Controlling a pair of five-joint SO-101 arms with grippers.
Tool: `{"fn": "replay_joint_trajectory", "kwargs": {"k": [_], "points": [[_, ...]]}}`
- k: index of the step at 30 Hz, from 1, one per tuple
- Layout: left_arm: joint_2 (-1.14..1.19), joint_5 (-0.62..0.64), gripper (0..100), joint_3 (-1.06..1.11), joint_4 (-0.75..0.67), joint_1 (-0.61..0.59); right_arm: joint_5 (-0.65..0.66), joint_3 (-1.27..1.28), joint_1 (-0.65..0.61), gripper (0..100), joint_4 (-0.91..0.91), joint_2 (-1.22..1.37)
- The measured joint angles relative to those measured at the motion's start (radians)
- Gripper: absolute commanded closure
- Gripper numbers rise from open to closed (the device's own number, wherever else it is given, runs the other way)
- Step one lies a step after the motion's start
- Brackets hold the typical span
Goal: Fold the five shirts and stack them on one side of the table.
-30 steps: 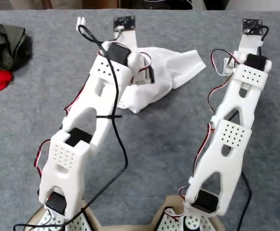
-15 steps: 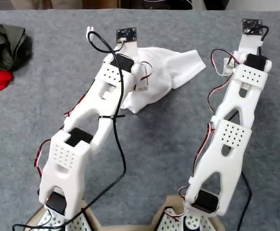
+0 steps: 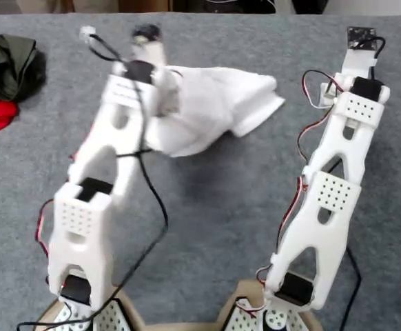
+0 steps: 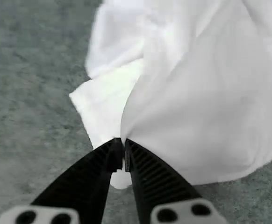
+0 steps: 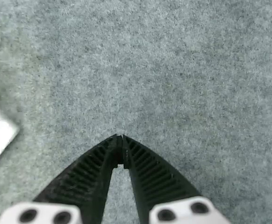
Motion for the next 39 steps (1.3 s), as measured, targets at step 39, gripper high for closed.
{"fn": "replay_joint_trajectory", "kwargs": {"k": [39], "points": [[0.0,-0.149,98,-0.135,0.146,-0.273,-0.186,0.333,-0.578,99.3,0.416,-0.273]]}}
